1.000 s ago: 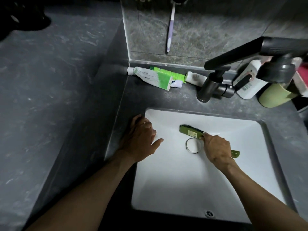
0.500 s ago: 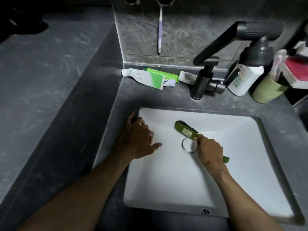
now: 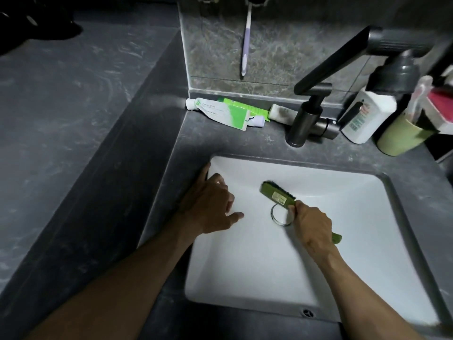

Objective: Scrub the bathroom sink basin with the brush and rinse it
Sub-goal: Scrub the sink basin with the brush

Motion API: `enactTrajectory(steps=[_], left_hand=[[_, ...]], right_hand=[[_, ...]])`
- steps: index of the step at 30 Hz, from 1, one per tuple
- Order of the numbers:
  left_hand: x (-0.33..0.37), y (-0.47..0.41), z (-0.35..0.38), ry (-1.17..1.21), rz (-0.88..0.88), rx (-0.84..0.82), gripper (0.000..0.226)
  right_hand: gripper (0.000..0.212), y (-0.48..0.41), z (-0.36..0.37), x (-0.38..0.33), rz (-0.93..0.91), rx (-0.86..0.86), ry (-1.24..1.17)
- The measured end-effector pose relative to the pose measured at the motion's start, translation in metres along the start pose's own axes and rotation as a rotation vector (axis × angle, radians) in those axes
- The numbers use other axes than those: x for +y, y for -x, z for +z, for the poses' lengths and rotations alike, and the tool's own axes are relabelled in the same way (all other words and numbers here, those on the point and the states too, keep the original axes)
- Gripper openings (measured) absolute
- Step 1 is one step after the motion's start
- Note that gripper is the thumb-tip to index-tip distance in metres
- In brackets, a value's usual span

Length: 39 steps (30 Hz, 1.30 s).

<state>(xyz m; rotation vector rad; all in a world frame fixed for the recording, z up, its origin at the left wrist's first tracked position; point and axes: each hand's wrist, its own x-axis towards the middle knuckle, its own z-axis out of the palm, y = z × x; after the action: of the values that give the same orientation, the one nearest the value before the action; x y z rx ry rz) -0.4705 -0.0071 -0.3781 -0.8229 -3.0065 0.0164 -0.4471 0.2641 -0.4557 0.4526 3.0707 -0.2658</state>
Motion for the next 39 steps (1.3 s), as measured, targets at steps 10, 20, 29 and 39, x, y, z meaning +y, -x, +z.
enactTrajectory(steps=[10, 20, 29, 39], left_hand=[[-0.001, -0.001, 0.0, 0.013, 0.086, -0.056, 0.058], [-0.003, -0.005, 0.006, 0.059, 0.079, -0.028, 0.061], [-0.005, -0.007, 0.011, 0.101, 0.085, -0.011, 0.063], [-0.008, -0.008, 0.016, 0.102, 0.098, 0.005, 0.065]], right_hand=[[0.033, -0.006, -0.009, -0.004, 0.021, 0.108, -0.061], [0.035, -0.011, -0.009, 0.0, 0.029, 0.086, -0.074], [0.036, -0.009, -0.014, 0.005, 0.03, 0.15, -0.087], [0.033, -0.008, -0.017, 0.014, 0.034, 0.112, 0.013]])
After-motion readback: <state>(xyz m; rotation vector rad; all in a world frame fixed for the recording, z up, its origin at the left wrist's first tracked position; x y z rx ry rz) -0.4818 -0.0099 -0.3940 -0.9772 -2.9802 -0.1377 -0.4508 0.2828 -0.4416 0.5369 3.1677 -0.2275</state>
